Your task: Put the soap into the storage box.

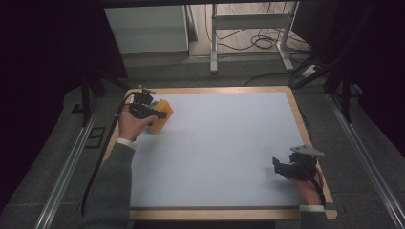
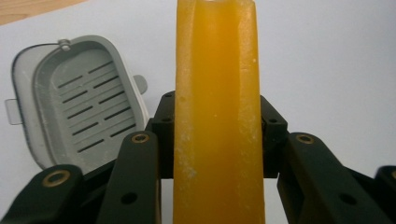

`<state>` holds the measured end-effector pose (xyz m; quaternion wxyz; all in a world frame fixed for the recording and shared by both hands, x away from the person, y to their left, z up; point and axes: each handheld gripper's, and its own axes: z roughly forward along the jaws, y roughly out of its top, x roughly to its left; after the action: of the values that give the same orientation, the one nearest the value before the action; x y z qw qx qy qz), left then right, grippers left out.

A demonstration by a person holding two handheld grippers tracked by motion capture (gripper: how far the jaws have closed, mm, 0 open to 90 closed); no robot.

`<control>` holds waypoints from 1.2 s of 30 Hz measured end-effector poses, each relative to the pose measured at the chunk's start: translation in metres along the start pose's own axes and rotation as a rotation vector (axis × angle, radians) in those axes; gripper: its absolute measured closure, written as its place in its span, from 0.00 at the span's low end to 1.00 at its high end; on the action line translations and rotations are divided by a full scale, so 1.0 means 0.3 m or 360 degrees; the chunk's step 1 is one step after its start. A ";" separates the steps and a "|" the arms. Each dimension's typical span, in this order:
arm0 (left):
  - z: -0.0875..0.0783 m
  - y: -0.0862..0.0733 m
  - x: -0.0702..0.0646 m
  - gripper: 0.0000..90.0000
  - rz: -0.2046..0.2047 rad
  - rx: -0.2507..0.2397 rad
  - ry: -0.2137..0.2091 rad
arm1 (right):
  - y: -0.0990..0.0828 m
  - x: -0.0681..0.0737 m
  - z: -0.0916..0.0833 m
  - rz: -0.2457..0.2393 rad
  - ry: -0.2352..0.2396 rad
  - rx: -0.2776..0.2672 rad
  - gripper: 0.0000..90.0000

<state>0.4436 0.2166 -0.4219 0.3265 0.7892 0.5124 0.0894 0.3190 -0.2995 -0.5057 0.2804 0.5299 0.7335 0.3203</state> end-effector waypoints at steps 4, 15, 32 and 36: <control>-0.003 0.013 0.018 0.68 -0.0017 0.0001 0.0020 | -0.001 0.001 0.002 -0.0001 -0.0001 0.0002 0.09; -0.020 0.037 0.081 0.68 -0.0085 -0.0027 0.0067 | -0.004 -0.005 0.005 0.0004 0.0006 0.0006 0.09; -0.002 0.070 0.160 0.68 -0.0164 -0.0015 0.0088 | -0.005 -0.008 0.006 0.0008 0.0003 0.0011 0.09; 0.022 0.083 0.189 0.68 -0.0199 -0.0009 0.0103 | -0.004 -0.009 0.003 0.0006 0.0000 0.0006 0.09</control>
<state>0.4913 0.2564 -0.4228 0.3169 0.7514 0.5708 0.0956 0.3198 -0.3023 -0.5071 0.2788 0.5318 0.7330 0.3196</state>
